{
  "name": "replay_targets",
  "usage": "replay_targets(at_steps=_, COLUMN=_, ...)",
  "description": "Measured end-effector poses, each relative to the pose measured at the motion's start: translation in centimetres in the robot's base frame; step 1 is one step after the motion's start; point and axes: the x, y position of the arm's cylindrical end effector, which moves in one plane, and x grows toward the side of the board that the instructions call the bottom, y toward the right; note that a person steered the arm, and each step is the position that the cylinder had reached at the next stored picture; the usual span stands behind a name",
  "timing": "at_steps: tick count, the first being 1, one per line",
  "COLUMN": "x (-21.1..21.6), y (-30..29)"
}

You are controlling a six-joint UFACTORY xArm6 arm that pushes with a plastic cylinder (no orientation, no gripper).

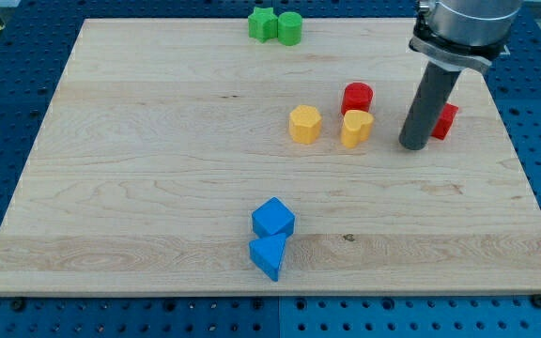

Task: Place the red circle towards the top left side of the red star

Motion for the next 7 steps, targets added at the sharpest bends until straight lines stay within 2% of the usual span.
replay_targets(at_steps=4, x=-1.2, y=-2.2)
replay_targets(at_steps=7, x=-0.9, y=-8.3)
